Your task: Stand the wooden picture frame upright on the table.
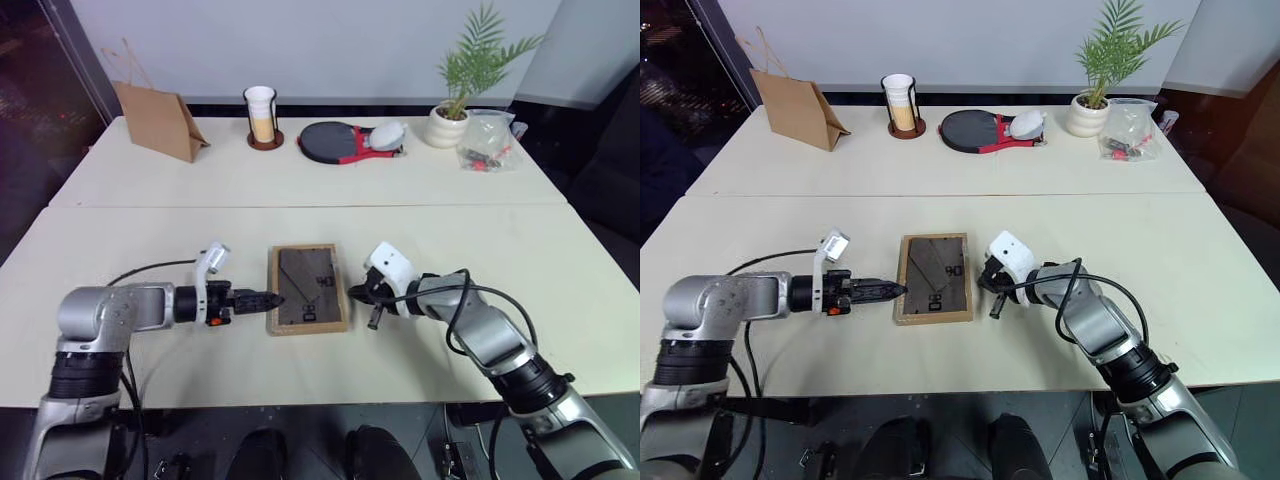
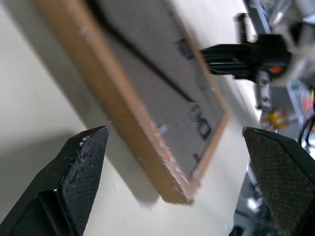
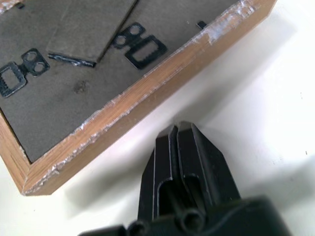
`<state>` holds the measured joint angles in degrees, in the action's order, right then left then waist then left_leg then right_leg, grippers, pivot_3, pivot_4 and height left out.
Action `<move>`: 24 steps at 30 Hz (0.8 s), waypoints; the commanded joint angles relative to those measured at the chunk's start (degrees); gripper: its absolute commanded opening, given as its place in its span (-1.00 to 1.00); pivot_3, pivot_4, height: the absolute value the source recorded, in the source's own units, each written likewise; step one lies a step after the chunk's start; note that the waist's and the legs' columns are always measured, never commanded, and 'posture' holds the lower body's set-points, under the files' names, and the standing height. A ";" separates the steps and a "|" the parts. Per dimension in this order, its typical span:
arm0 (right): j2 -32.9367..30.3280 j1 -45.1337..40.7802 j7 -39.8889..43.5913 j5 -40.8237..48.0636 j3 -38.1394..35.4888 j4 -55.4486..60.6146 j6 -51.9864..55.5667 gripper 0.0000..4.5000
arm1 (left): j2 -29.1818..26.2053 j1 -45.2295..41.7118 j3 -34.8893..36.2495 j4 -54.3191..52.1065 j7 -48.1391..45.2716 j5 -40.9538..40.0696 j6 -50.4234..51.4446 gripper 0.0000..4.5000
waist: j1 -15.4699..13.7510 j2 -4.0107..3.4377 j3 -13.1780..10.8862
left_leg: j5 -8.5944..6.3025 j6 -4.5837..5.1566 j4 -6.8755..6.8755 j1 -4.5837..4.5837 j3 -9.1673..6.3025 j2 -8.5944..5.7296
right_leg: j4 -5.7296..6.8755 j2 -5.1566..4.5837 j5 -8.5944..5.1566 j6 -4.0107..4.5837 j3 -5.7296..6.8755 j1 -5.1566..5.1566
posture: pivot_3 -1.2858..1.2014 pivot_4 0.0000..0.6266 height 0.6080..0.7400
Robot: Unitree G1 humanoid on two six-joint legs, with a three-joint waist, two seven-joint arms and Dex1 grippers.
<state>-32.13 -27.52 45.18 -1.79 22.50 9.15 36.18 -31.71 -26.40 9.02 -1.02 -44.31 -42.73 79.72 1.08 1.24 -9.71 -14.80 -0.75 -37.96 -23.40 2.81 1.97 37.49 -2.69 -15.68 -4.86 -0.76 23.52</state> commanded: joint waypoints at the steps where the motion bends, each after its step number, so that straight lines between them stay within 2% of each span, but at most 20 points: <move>1: 0.62 -0.85 1.24 -0.56 1.69 1.60 -0.82 -1.00 | 0.65 -0.49 1.22 0.43 3.24 0.61 -0.05 0.99 | 0.00 0.01 0.01 | 0.00 0.00 0.00 0.00 0.00 0.01 | 0.00 -0.01 0.00 0.00 0.00 0.00 | 0.03 -0.52 1.00; 10: 2.88 -2.19 6.29 1.97 2.97 1.95 -1.65 -1.00 | 4.28 0.69 2.36 6.15 5.14 0.27 -2.15 0.99 | -0.27 -0.02 0.06 | 0.00 -0.01 -0.01 0.16 0.00 0.00 | 0.00 -0.16 0.00 0.03 0.00 -0.19 | 0.03 -0.52 1.00; 16: 4.42 -3.48 6.86 1.68 2.34 -0.06 -1.91 -1.00 | 6.34 1.37 4.93 8.30 3.09 -3.52 -0.96 0.99 | -0.37 -0.03 0.08 | 0.01 -0.01 -0.02 0.24 -0.01 -0.02 | 0.00 -0.24 0.00 0.04 0.00 -0.29 | 0.03 -0.52 1.00; 19: 4.16 -3.98 6.76 1.28 1.89 -0.36 -2.15 -1.00 | 6.50 2.27 5.47 6.16 1.53 -6.51 0.43 0.60 | -0.27 -0.02 0.08 | 0.00 -0.01 -0.03 0.22 0.00 -0.03 | -0.01 -0.28 0.00 0.04 0.00 -0.27 | 0.03 -0.52 1.00; 24: 3.42 -4.36 6.47 1.12 0.96 -0.38 -2.02 -1.00 | 6.59 2.74 7.33 5.01 0.24 -10.39 3.56 -0.50 | -0.35 0.00 0.06 | 0.00 -0.02 0.00 -0.04 -0.04 -0.01 | -0.02 -0.30 0.00 0.02 0.02 -0.01 | 0.03 -0.52 1.00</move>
<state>-28.74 -30.43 51.92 -1.01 24.93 7.34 35.08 -24.90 -23.38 16.25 5.64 -43.45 -51.12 82.10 0.73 1.24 -9.65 -14.81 -0.77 -37.95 -23.44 2.76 1.97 37.46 -3.00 -15.68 -4.83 -0.72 23.50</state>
